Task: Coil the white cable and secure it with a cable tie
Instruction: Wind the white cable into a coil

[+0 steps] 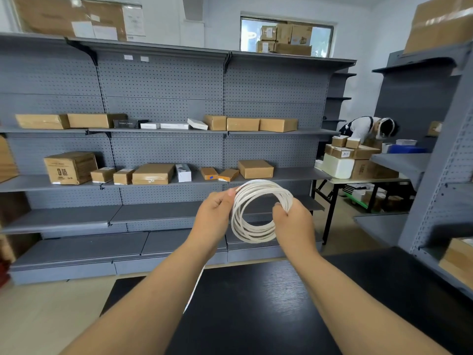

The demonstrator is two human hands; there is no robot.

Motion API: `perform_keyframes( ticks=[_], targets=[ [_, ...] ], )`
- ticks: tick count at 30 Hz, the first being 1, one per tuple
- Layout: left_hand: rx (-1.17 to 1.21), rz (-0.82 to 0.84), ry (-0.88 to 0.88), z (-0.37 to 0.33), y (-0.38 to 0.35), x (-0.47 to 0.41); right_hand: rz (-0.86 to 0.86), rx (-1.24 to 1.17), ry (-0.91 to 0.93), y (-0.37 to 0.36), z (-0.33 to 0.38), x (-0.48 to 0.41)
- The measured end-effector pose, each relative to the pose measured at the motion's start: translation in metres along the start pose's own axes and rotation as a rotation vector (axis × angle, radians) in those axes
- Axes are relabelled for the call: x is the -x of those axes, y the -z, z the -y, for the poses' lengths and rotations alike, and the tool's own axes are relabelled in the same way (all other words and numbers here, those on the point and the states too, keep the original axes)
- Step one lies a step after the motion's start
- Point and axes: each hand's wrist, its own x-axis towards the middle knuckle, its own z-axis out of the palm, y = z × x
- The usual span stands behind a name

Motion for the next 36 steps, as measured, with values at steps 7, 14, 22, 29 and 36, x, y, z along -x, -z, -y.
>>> perform_keyframes(
  ticks=[7,14,22,29,36],
  targets=[
    [-0.240,0.061,-0.052,0.002,-0.018,0.008,-0.070,-0.228,-0.219,-0.002,-0.008,-0.007],
    [-0.041,-0.109,0.052,0.003,-0.039,0.014,-0.142,-0.521,-0.345,-0.014,-0.001,-0.003],
    [0.123,-0.292,0.036,-0.003,-0.052,0.014,-0.168,-0.600,-0.380,-0.028,0.003,0.014],
    [0.608,-0.260,0.297,-0.010,-0.055,0.014,-0.091,-0.617,-0.428,-0.031,0.004,0.021],
    [0.023,-0.068,0.321,-0.011,-0.025,0.010,0.046,-0.334,-0.313,-0.011,-0.004,0.005]
  ],
)
